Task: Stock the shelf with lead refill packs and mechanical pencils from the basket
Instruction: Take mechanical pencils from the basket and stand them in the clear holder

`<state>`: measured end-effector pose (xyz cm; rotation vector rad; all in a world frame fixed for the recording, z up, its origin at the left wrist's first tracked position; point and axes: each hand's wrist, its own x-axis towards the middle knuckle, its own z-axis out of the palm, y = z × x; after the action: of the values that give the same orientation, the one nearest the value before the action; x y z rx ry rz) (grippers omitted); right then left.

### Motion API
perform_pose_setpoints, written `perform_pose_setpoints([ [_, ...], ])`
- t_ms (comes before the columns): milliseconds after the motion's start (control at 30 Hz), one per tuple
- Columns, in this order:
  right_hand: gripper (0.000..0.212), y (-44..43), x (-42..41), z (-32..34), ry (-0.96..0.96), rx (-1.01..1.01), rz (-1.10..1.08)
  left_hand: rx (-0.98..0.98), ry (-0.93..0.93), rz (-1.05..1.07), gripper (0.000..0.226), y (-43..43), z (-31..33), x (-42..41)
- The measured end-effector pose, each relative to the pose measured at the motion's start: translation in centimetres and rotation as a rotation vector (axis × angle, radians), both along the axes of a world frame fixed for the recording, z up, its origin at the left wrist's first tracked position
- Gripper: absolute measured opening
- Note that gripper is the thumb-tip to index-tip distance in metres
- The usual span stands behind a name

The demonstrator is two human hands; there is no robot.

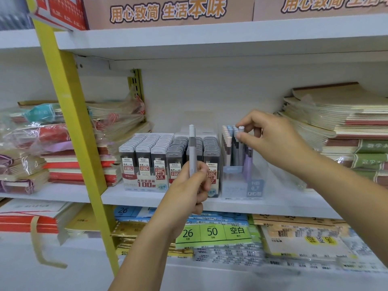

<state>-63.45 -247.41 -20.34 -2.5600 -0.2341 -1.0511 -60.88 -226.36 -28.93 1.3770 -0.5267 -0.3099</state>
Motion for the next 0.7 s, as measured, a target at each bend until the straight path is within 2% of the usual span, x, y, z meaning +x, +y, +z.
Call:
perform_pose_setpoints([
  [233,0.012,0.2,0.1,-0.1,-0.018,0.065,0.020,0.039,-0.031,0.008,0.018,0.3,-0.2,-0.1],
  [400,0.021,0.1,0.4,-0.3,0.003,0.022,-0.009,0.027,-0.030,0.000,0.017,0.2,-0.2,-0.2],
  [567,0.004,-0.4,0.8,-1.4,0.007,-0.100,-0.152,0.011,-0.036,-0.025,0.018,0.3,-0.1,-0.3],
  [633,0.008,-0.2,0.7,-1.5,0.039,-0.071,-0.174,-0.010,-0.028,-0.042,0.021,0.4,-0.1,-0.4],
  [700,0.015,0.3,0.2,-1.4,-0.033,-0.055,-0.177,-0.024,-0.025,-0.067,0.023,0.4,0.0,-0.5],
])
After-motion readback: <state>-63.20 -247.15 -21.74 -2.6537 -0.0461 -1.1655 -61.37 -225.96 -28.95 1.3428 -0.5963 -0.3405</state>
